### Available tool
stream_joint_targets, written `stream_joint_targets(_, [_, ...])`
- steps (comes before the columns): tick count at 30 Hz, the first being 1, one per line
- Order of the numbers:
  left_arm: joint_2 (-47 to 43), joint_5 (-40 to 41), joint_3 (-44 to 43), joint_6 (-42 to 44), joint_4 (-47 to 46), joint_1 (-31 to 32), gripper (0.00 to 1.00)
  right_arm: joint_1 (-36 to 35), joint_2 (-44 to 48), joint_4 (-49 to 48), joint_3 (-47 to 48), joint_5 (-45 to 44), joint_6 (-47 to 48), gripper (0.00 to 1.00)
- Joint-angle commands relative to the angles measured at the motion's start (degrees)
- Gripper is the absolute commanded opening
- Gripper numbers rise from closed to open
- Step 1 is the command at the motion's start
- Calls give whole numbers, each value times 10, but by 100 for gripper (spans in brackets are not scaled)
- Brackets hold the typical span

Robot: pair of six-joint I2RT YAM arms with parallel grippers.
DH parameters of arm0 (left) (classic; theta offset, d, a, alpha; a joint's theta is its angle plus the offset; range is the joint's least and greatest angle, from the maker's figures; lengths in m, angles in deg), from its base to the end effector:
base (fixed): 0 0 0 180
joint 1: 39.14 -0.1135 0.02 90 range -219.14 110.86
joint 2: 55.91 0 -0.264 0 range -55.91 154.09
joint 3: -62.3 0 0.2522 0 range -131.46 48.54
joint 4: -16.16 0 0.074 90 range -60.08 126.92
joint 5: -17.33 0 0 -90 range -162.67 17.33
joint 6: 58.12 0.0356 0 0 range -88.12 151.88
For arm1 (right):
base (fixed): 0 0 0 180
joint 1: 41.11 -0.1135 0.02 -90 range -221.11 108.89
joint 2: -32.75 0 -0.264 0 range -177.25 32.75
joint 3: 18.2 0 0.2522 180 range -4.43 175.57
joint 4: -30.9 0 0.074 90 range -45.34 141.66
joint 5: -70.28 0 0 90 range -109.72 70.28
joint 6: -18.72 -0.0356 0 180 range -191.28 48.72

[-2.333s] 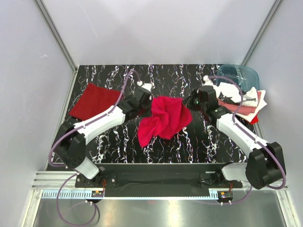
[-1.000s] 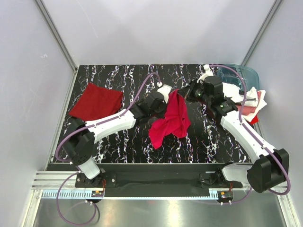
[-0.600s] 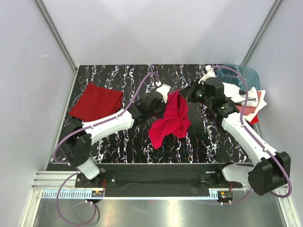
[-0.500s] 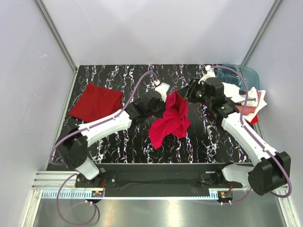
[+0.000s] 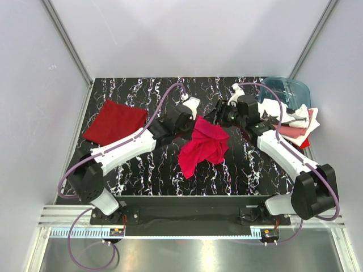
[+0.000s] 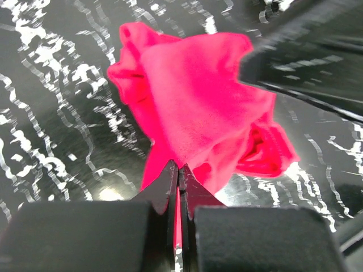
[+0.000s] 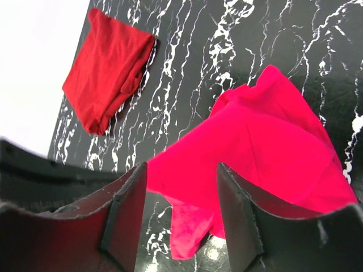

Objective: Fold and stack the t-shirts
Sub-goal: Flatten the tshirt out

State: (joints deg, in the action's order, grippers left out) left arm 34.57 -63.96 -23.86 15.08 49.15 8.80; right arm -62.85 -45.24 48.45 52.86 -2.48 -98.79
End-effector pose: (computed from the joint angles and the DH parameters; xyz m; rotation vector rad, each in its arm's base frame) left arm 0.2455 -0.2641 0.2923 0.5222 2.1901 -0.4518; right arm 0.2875 0.1260 0.2965 -0.0975 2.0784 0.8406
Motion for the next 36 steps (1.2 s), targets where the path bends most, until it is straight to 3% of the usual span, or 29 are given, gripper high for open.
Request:
stream_joint_targets(1, [-9,20,-18,-2,9,-19,0,-2,-11,-67,-6,41,30,62])
stream_joint_targets(6, [-43,24,-5,0,2,-21,0,-2,-29,-64,6,112,51,64])
stream_joint_targets(9, [-64,34,2,4,6,-22,0,-5,-1,-126,-37,139,75,57])
stream_joint_targets(12, [-81,31,9,9,6,-22,0,-14,18,-193,-67,152,93,56])
stream_joint_targets(15, [-91,27,13,11,5,-22,0,-31,12,-202,-67,157,120,56])
stream_joint_targets(23, [-123,1,27,18,-2,-22,0,-139,-15,-157,-40,47,241,57])
stream_joint_targets(26, [-130,-12,31,18,-2,-21,0,-139,-8,-156,-42,3,233,41])
stream_joint_targets(28, [-140,-15,34,17,-3,-19,0,-139,-7,-161,-45,-11,229,38])
stream_joint_targets(36, [-162,-19,43,18,-1,-15,0,-140,-24,-158,-37,-32,223,53])
